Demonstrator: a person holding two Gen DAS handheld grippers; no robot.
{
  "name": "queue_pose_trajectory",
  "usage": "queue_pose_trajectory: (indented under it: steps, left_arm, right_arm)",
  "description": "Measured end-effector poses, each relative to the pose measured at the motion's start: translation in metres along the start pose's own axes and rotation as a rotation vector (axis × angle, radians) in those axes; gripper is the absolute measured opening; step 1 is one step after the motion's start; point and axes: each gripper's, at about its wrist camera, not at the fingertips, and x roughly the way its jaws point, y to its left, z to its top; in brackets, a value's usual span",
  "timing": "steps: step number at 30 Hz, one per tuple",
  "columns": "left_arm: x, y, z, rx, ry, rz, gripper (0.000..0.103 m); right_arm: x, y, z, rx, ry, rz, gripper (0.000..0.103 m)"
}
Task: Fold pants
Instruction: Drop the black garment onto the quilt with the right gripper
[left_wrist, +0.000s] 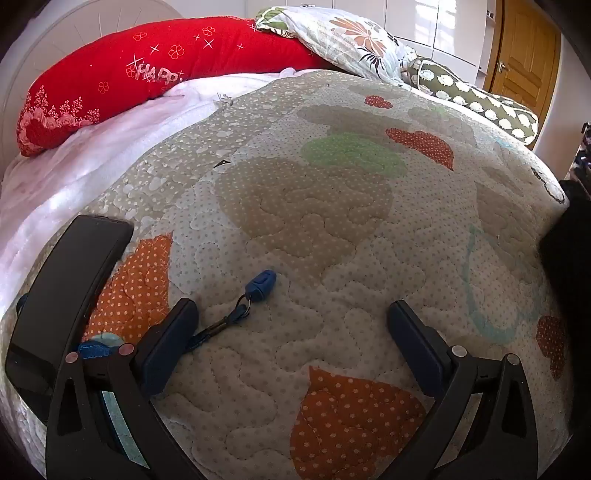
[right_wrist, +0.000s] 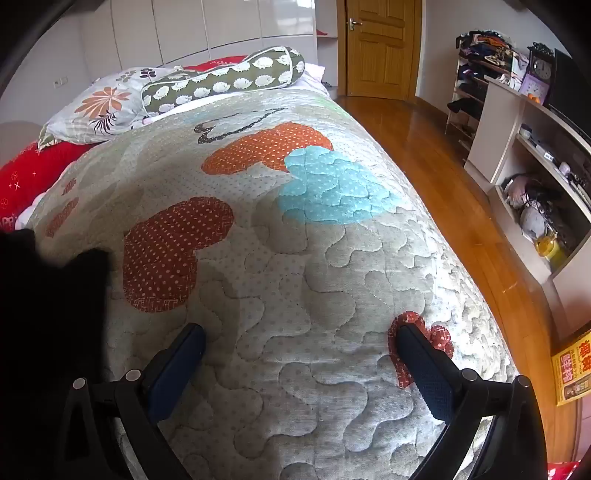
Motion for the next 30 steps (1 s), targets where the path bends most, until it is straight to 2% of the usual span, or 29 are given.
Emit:
queue_pose_trajectory:
  steps: [24, 28, 30]
  left_arm:
    - [0.0, -0.001, 0.003, 0.01, 0.008, 0.01, 0.103]
    - [-0.013, -0.008, 0.0, 0.051, 0.031, 0.011, 0.103]
    - [-0.024, -0.006, -0.002, 0.048, 0.005, 0.009, 0.102]
  right_arm:
    - [0.004, -0.001, 0.003, 0.003, -0.002, -0.004, 0.103]
    - [0.003, 0.006, 0.005, 0.003, 0.005, -0.042, 0.103]
    - [-0.004, 0.004, 0.003, 0.013, 0.016, -0.02, 0.099]
